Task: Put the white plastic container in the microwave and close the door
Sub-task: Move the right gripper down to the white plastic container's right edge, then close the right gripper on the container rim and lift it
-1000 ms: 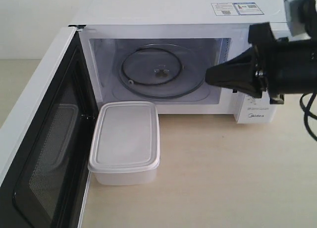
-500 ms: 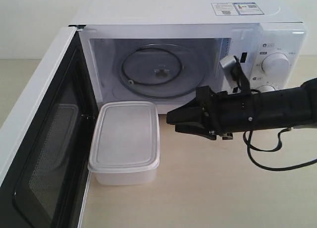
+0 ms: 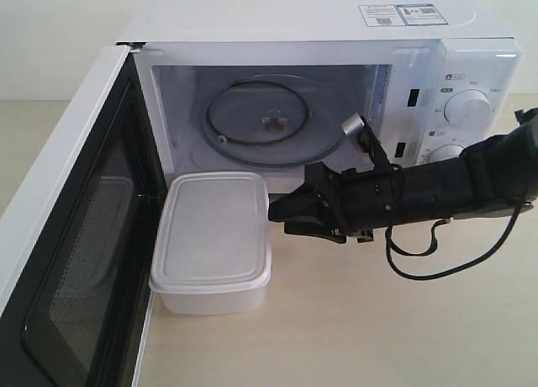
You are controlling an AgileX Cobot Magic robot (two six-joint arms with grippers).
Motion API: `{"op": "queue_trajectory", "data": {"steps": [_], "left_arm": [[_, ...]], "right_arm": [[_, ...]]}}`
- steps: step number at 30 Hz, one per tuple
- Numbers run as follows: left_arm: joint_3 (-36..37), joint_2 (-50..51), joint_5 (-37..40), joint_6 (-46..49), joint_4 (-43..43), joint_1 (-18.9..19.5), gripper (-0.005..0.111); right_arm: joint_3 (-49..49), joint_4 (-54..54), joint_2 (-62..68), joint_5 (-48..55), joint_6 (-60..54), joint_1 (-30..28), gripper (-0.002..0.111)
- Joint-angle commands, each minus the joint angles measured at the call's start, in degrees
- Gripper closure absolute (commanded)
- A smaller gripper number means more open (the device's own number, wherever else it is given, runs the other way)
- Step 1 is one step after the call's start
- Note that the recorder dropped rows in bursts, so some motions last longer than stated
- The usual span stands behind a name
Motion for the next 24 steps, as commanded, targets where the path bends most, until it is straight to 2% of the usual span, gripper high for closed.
{"op": "queue_trajectory", "data": {"steps": [1, 12, 14, 15, 17, 18, 24], "left_arm": [[0.1, -0.2, -0.8, -0.2, -0.1, 0.2, 0.102], [0.1, -0.2, -0.8, -0.2, -0.1, 0.2, 0.102], [0.1, -0.2, -0.8, -0.2, -0.1, 0.2, 0.102], [0.1, -0.2, -0.8, -0.2, -0.1, 0.2, 0.102], [0.1, -0.2, -0.8, -0.2, -0.1, 0.2, 0.102], [0.1, -0.2, -0.8, -0.2, -0.1, 0.2, 0.102], [0.1, -0.2, -0.8, -0.2, -0.1, 0.2, 0.102]], "right_arm": [[-2.8, 0.2, 1.7, -0.6, -0.2, 1.7, 0.065], [-5.1, 0.2, 4.6, -6.5, 1.7, 5.5, 0.066], [-5.1, 0.2, 4.6, -6.4, 1.6, 5.7, 0.077], [-5.1, 0.2, 4.6, -6.4, 1.2, 5.7, 0.089], [-5.1, 0.2, 4.6, -6.3, 0.5, 5.7, 0.105], [-5.1, 0.2, 4.6, -6.3, 0.5, 5.7, 0.108], [-5.1, 0.2, 4.4, -6.3, 1.3, 5.7, 0.108]]}}
